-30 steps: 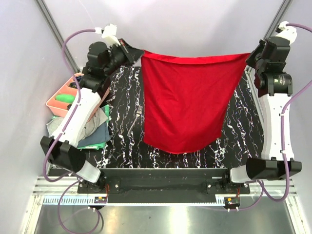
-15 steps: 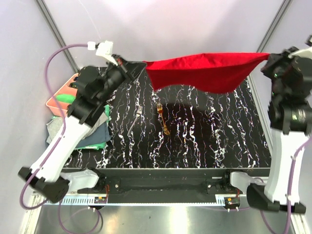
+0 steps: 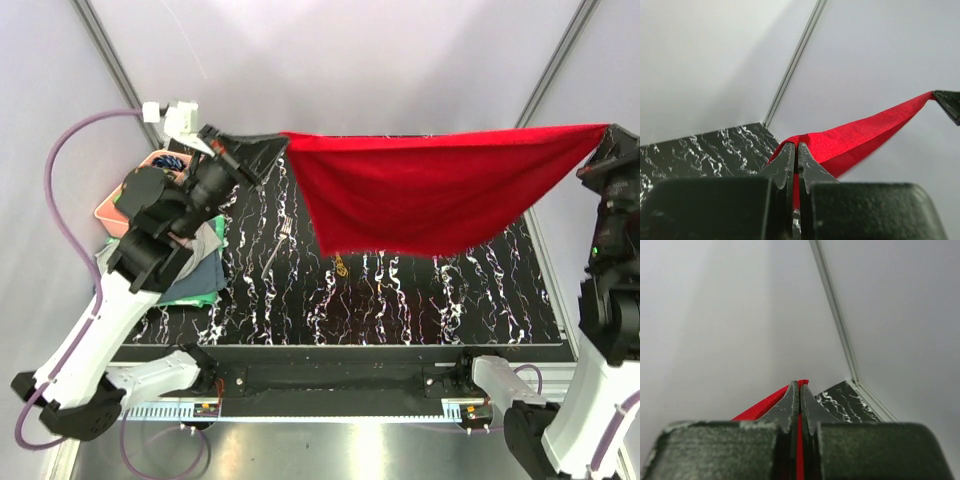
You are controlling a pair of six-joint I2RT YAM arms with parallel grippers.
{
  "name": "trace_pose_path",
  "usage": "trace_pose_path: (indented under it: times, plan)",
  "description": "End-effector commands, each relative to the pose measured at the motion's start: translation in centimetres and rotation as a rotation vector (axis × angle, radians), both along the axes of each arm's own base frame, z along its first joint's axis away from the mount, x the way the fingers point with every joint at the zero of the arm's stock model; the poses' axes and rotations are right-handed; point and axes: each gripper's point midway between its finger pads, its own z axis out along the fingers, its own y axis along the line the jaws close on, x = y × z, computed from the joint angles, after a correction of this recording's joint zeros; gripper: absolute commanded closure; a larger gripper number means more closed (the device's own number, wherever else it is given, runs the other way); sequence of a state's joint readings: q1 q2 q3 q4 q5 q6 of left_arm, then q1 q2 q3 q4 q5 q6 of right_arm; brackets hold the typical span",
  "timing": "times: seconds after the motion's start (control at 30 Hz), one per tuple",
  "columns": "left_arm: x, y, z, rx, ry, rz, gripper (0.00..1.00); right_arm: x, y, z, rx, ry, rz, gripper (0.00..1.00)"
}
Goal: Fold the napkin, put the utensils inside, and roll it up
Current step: Flatten the napkin out
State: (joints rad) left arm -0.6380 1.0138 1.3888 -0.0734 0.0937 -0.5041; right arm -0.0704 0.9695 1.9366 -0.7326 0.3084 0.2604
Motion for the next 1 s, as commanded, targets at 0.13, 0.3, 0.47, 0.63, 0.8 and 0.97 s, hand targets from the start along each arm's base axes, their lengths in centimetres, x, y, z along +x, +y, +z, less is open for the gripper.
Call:
trace_pose_path:
  times: [0.13,0.3,0.47,0.63,0.8,0.97]
  plan:
    - [11.3,-5.0,-4.0,0.132,0.101,0.072,1.0,15.2,-4.6,-11.9,-0.079,0.42,-0.16,1.0]
    - [21.9,-5.8,-10.2,0.136,0.237,0.068,1.0,24.0,-8.6,-19.5,-0.027,0.525,-0.152,1.0]
    - [32.4,-10.1,-18.3,0.067,0.379,-0.088,0.75,35.0,-11.6,-29.6,0.021,0.667,-0.075,1.0]
    - [36.6,-10.2,-25.0,0.051,0.459,-0.082,0.16,42.0,-11.1,-37.0,0.064,0.763,0.108,0.21]
    - [33.7,-9.1,-22.8,0.068,0.376,-0.085,0.01,41.2,-7.6,-36.2,0.152,0.769,0.274,0.15]
    - [28.9,-7.4,-21.1,0.143,0.397,-0.069,0.01,36.2,-4.5,-36.9,0.301,0.808,0.324,0.16]
